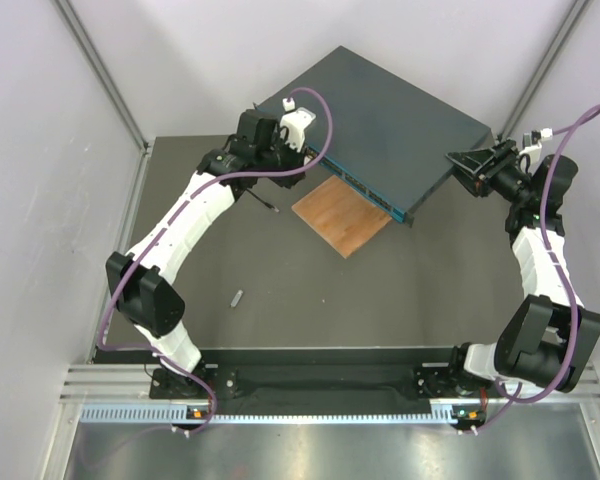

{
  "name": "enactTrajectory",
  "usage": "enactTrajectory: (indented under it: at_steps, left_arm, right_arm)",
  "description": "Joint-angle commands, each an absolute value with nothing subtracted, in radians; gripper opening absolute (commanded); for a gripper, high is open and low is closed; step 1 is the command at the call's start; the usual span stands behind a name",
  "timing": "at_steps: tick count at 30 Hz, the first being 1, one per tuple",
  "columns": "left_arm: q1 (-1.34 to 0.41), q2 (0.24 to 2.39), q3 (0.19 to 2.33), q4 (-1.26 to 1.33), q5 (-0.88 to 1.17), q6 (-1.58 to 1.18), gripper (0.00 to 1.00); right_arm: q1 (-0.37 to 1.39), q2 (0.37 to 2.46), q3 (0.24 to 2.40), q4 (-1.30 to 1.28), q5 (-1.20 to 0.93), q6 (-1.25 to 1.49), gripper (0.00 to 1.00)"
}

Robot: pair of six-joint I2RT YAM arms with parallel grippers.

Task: Insert the plug into the switch port

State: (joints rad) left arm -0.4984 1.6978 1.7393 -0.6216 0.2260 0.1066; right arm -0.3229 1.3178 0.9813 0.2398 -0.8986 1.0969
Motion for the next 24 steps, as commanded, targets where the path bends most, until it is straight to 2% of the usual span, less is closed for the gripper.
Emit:
enactTrajectory:
  at_steps: [1,24]
  left_arm:
    - [-0.499,1.69,1.781,-0.598,0.224,0.106,0.0]
    - [-0.497,1.743,1.816,-0.583,0.199,0.107,0.0]
  right_arm:
    - [-0.307,1.304,0.982,0.31,-0.916,1.074,0.0]
    - [-0.305,1.308,0.973,0.311,-0.92,1.075,0.0]
